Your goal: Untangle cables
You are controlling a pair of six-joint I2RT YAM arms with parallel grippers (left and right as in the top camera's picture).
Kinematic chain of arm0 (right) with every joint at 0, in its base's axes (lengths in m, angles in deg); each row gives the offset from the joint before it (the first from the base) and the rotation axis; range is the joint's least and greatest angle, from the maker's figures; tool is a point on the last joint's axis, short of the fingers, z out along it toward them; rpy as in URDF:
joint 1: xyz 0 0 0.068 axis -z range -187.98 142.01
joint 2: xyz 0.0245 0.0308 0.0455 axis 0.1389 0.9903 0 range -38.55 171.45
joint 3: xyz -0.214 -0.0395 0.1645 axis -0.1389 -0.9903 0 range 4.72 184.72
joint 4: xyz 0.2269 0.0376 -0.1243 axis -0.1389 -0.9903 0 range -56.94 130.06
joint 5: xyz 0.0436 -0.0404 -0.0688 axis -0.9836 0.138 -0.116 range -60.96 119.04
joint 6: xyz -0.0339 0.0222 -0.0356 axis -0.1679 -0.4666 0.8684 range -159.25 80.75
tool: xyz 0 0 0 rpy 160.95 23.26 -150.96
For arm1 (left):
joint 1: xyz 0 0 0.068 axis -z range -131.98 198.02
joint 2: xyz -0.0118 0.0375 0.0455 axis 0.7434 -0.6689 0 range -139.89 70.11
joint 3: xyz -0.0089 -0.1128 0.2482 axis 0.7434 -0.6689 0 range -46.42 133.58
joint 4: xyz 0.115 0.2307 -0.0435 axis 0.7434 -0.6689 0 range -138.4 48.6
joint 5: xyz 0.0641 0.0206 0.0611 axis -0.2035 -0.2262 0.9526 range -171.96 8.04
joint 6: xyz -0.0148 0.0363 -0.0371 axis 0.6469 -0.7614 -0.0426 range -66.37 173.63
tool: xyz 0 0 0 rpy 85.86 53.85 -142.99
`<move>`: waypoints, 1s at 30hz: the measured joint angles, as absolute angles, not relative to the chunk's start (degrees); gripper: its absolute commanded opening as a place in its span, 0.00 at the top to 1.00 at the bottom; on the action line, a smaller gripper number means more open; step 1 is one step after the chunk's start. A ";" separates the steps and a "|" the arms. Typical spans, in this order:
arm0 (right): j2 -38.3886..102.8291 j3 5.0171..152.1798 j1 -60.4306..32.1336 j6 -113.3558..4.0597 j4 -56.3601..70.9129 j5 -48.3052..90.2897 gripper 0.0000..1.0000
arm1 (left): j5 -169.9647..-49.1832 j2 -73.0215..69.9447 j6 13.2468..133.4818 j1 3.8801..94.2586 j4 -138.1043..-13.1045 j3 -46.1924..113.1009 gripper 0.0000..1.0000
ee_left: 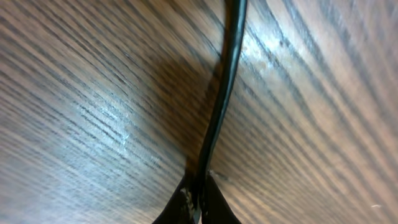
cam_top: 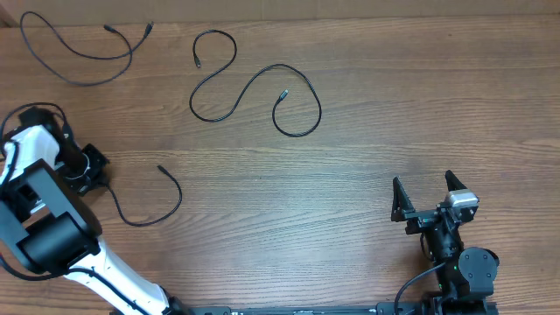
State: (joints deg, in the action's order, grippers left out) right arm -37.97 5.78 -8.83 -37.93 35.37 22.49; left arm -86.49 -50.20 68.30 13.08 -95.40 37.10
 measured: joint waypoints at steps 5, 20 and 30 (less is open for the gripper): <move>-37.97 5.78 -8.83 -37.93 35.37 22.49 0.00 | -101.81 -51.30 73.70 7.71 -93.60 37.32 0.96; -37.97 5.78 -8.83 -37.93 35.40 22.47 0.00 | -134.84 -54.09 89.55 -2.02 -90.19 46.11 0.30; -37.97 5.78 -8.83 -37.93 35.35 22.49 0.00 | -123.80 -54.09 84.70 0.62 -95.20 46.13 0.25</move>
State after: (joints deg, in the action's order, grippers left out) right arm -37.97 5.78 -8.83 -37.93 35.35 22.49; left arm -123.80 -54.09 84.70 0.62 -95.20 46.13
